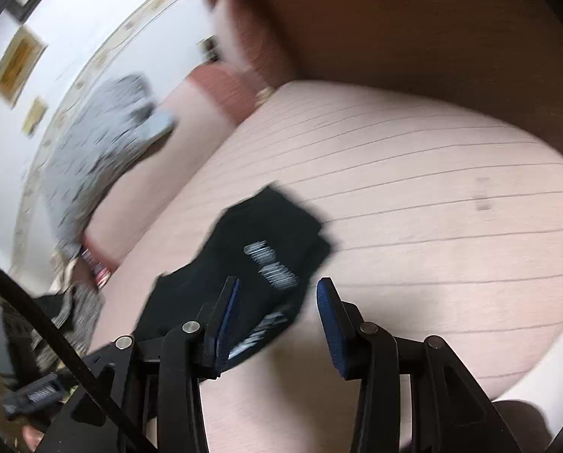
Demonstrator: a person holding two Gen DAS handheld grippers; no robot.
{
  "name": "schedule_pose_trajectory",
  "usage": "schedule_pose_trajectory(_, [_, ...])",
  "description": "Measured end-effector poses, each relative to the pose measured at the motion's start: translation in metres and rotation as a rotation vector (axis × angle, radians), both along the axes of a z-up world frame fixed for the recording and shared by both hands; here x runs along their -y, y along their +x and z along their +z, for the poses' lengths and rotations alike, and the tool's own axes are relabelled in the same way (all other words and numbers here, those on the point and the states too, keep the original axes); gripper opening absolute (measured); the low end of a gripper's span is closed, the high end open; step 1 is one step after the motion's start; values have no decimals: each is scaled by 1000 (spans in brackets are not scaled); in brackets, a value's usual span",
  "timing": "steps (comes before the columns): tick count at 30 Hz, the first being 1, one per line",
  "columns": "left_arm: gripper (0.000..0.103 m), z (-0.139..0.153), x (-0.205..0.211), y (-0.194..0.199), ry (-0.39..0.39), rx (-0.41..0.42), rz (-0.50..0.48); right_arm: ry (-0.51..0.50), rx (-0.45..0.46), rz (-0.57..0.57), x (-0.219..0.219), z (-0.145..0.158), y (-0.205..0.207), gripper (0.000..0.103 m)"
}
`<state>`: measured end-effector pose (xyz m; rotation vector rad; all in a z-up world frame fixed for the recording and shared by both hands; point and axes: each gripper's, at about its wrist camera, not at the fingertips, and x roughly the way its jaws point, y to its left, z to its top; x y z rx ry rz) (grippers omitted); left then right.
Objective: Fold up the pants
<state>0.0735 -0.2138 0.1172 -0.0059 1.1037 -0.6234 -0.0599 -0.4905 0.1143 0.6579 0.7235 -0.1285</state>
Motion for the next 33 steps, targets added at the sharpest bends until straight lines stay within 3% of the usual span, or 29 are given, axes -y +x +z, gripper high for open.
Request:
schedule_pose_trajectory(3, [64, -2, 26, 2, 4, -9, -30, 29, 11, -75, 25, -14, -10, 47])
schedule_pose_trajectory(6, [64, -7, 41, 3, 27, -15, -58, 120, 37, -91, 29, -24, -6, 50])
schedule_pose_trajectory(12, [64, -12, 54, 24, 96, 2, -62, 89, 8, -90, 21, -30, 6, 50])
schedule_pose_trajectory(15, [64, -13, 64, 41, 125, 4, -58, 90, 3, -144, 23, -34, 4, 50])
schedule_pose_trajectory(17, [64, -13, 72, 50, 131, -2, -61, 100, 6, -154, 25, -36, 3, 56])
schedule_pose_trajectory(23, [66, -22, 112, 81, 128, -36, -128, 109, -41, -87, 15, -47, 19, 57])
schedule_pose_trajectory(33, [71, -76, 190, 138, 170, -149, -294, 79, -54, 2, -8, -57, 46, 63])
